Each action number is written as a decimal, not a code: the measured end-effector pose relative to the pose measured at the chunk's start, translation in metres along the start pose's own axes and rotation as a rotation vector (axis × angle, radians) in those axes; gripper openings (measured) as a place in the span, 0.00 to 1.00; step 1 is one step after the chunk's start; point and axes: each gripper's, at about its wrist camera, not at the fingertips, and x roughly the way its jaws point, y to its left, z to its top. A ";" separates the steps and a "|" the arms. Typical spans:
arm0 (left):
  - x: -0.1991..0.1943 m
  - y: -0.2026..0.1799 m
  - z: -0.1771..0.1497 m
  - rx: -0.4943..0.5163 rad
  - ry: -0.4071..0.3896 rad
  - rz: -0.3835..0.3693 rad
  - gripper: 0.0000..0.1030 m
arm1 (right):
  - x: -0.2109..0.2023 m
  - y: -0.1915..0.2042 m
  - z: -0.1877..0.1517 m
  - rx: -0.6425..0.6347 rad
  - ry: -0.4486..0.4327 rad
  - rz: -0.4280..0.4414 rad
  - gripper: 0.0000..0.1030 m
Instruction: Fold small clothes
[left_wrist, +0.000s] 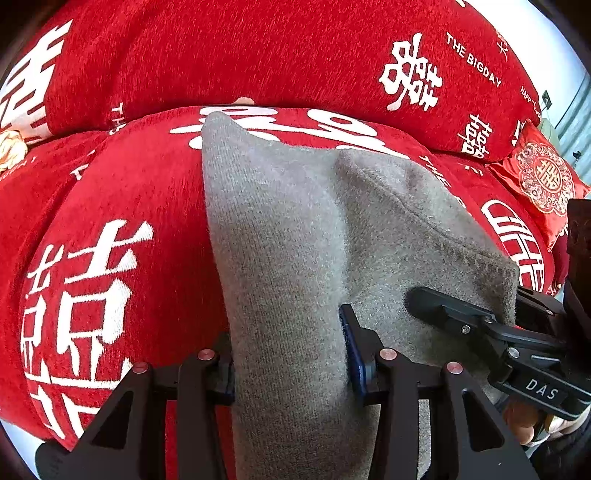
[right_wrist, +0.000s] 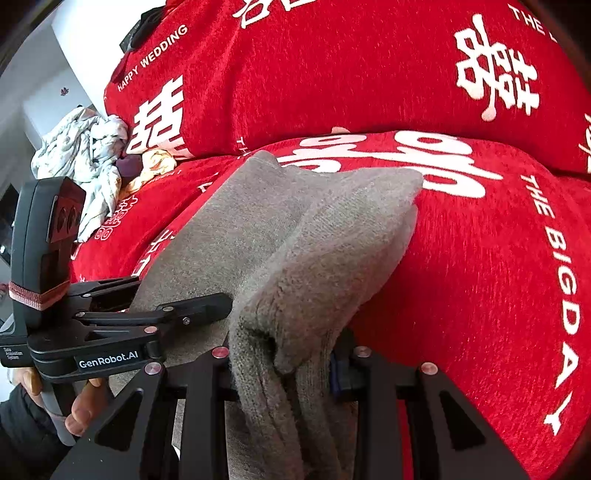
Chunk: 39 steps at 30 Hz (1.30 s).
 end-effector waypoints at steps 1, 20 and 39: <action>0.001 0.000 -0.001 0.001 0.000 0.000 0.47 | 0.001 -0.002 -0.002 0.006 0.003 0.004 0.31; -0.011 0.032 0.041 -0.034 -0.042 0.132 0.68 | -0.016 -0.043 0.027 0.129 -0.089 0.178 0.51; -0.019 0.002 0.022 0.065 -0.035 0.212 0.69 | -0.023 -0.002 0.003 -0.059 -0.025 0.182 0.54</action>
